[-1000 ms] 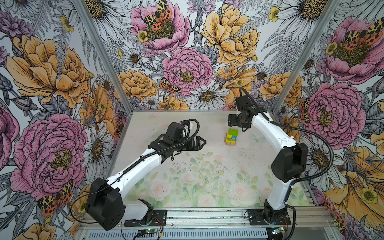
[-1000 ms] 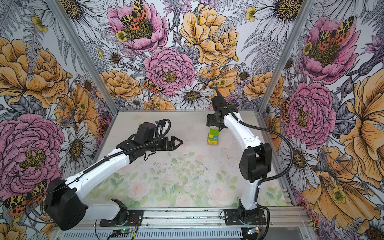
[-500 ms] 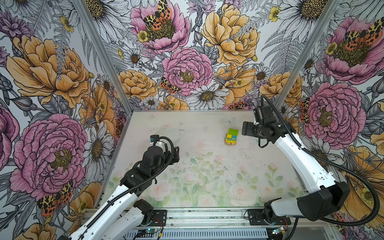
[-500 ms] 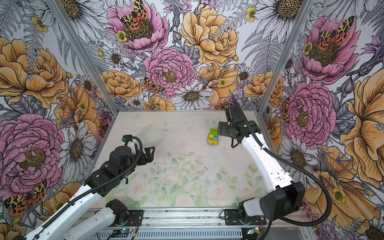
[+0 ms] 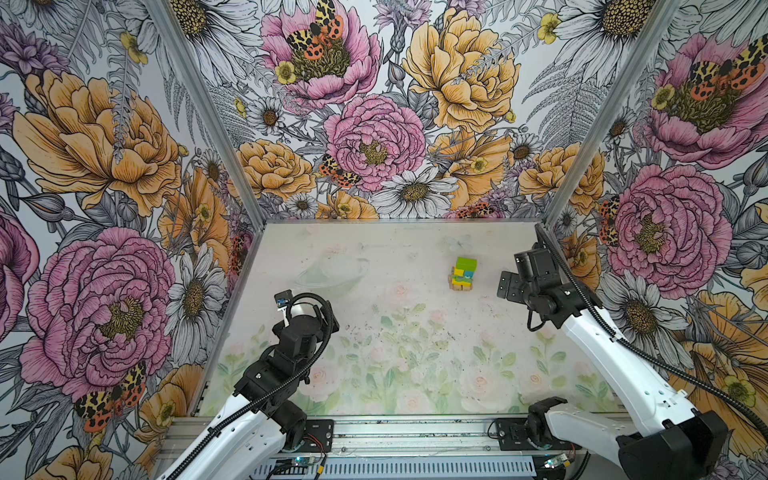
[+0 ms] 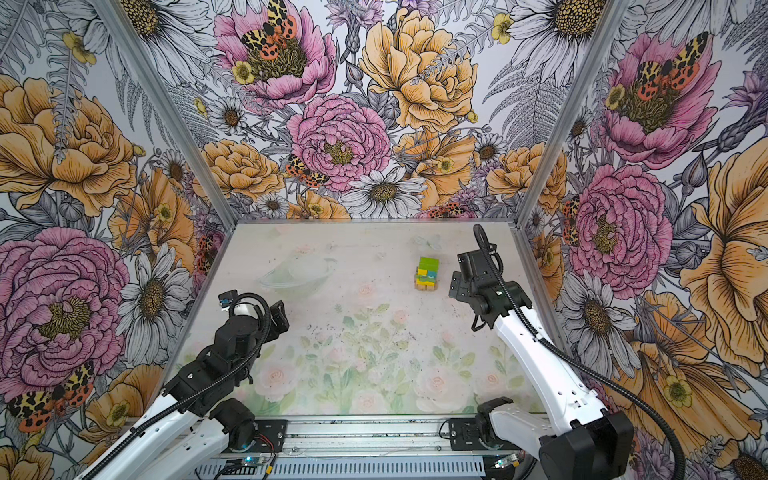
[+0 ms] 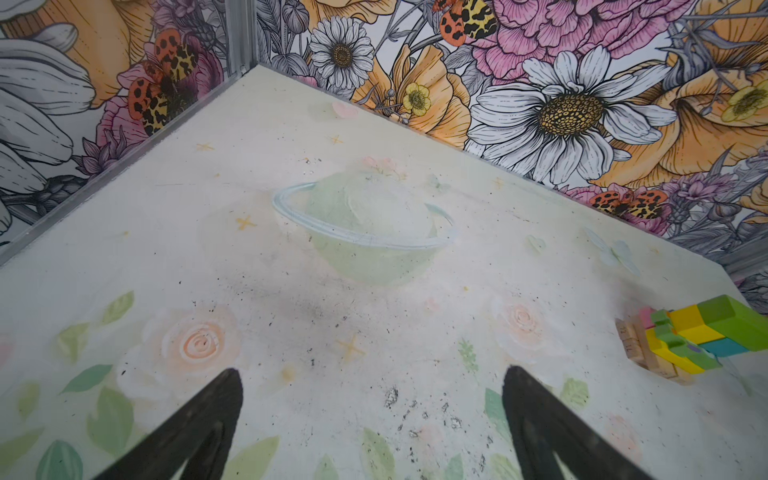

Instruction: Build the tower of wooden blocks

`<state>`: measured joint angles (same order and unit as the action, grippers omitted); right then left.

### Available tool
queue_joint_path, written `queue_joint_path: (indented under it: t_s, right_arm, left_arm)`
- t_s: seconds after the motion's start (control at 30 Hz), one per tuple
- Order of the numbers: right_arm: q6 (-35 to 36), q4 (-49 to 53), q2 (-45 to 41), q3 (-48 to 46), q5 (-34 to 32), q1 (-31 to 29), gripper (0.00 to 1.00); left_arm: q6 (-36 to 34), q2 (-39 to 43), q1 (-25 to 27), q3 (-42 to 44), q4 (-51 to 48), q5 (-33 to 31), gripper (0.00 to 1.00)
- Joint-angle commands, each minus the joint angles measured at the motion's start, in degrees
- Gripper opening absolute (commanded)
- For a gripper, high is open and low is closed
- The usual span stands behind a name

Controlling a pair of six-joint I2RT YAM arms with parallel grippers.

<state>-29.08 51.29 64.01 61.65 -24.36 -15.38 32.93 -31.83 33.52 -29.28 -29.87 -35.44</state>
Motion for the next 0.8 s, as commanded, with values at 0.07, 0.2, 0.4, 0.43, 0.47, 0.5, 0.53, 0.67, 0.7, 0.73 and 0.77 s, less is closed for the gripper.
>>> queue_joint_path:
  t_s: [0.07, 0.2, 0.4, 0.43, 0.47, 0.5, 0.53, 0.67, 0.7, 0.73, 0.77]
  right_arm:
    - [1.3, -6.6, -1.6, -3.0, -6.1, 1.4, 1.0]
    - [5.5, -19.6, -4.3, -11.5, -9.7, 1.5, 1.0]
    - [13.2, -38.4, -8.2, -23.3, -17.1, 2.5, 1.0]
    - [13.3, -39.4, -7.7, -23.9, -18.1, 2.9, 1.0]
    - [13.3, -39.9, -6.9, -24.1, -18.7, 3.5, 1.0]
    - [13.0, -40.8, -6.1, -24.5, -19.6, 3.8, 1.0]
    - [13.0, -41.8, -5.5, -24.8, -19.7, 4.2, 1.0]
    - [13.1, -49.4, -5.7, -28.8, -18.3, 4.9, 1.0]
    - [13.2, -52.0, -6.6, -30.6, -17.6, 5.0, 1.0]
    - [13.3, -54.2, -7.3, -32.1, -17.0, 5.2, 1.0]
    - [13.5, -56.4, -7.9, -33.4, -16.6, 5.6, 1.0]
  left_arm:
    - [-5.7, -1.3, 0.5, 3.1, 8.8, -4.4, 0.99]
    - [-12.4, -3.7, 0.4, 4.4, 16.2, -4.8, 0.99]
    - [-21.8, -8.9, -0.9, 6.0, 28.1, -7.7, 0.99]
    - [-22.9, -10.0, -1.6, 6.3, 29.6, -7.8, 0.99]
    - [-23.9, -11.3, -2.6, 6.4, 30.9, -7.5, 0.99]
    - [-24.6, -12.5, -3.8, 6.5, 32.0, -7.1, 0.99]
    - [-25.2, -13.5, -4.5, 6.7, 33.3, -6.7, 0.99]
    - [-27.1, -17.0, -8.3, 7.2, 38.8, -4.7, 0.99]
    - [-27.7, -17.6, -9.1, 7.4, 40.2, -4.3, 0.99]
    - [-28.6, -18.1, -9.7, 7.5, 41.5, -4.2, 0.99]
    - [-29.4, -18.6, -10.6, 7.8, 42.8, -4.3, 0.99]
